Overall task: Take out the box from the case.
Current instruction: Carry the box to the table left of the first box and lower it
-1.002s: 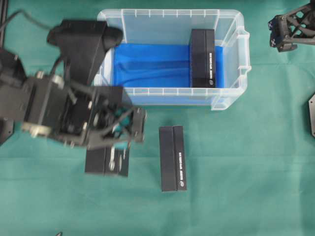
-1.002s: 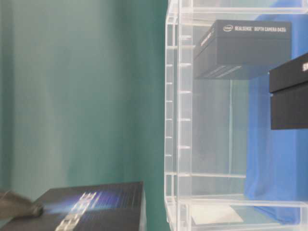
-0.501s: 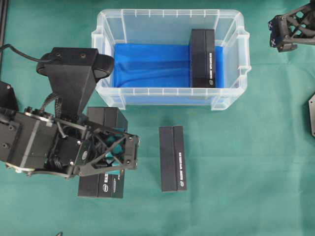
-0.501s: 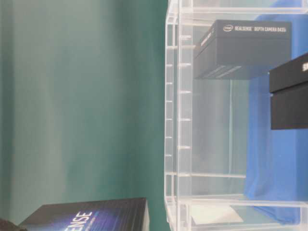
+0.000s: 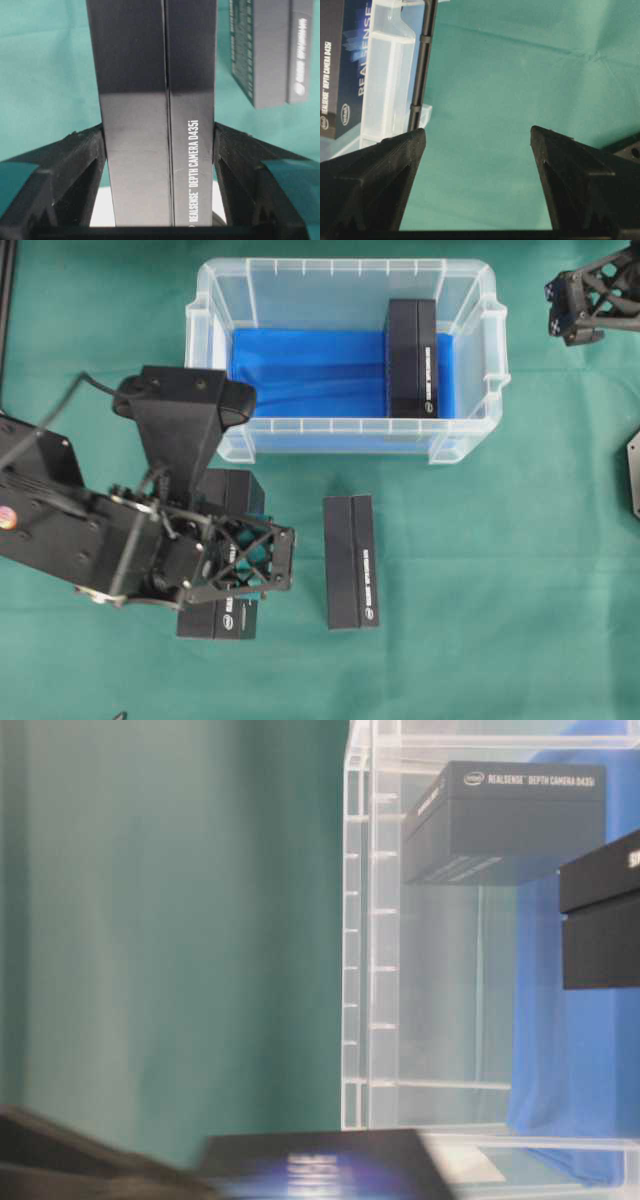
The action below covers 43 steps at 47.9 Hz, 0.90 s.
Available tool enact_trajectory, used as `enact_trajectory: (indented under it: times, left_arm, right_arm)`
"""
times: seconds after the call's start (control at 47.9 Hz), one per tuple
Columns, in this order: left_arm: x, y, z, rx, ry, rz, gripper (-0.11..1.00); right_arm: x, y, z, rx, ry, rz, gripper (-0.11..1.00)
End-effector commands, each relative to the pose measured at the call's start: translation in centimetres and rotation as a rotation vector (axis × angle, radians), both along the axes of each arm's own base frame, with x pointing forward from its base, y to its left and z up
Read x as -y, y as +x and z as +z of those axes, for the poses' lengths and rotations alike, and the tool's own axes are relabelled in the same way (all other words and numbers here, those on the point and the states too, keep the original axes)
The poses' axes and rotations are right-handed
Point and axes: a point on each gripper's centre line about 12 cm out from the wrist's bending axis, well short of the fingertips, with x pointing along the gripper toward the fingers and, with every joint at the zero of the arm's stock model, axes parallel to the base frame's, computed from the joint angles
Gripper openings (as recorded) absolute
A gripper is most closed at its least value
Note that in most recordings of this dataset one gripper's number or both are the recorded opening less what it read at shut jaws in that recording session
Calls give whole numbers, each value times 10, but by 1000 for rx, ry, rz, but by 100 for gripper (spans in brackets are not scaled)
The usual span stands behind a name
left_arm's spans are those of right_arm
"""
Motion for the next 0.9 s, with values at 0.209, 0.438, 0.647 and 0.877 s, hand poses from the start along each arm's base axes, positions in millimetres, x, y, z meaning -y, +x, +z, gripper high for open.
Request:
enact_trajectory:
  times: [0.209, 0.438, 0.647, 0.877]
  left_arm:
    - [-3, -5, -48, 28, 14, 14, 60]
    - [-3, -9, -91, 37, 4, 16, 60]
    - [-3, -9, -117, 15, 8, 11, 60]
    - [-5, -6, -120, 30, 1, 13, 60]
  right_arm:
    - [-1, 0, 5, 19, -8, 0, 85]
    - [0, 0, 5, 18, -9, 0, 85]
    - [0, -1, 4, 17, -8, 0, 85]
    - [0, -1, 4, 17, -8, 0, 85]
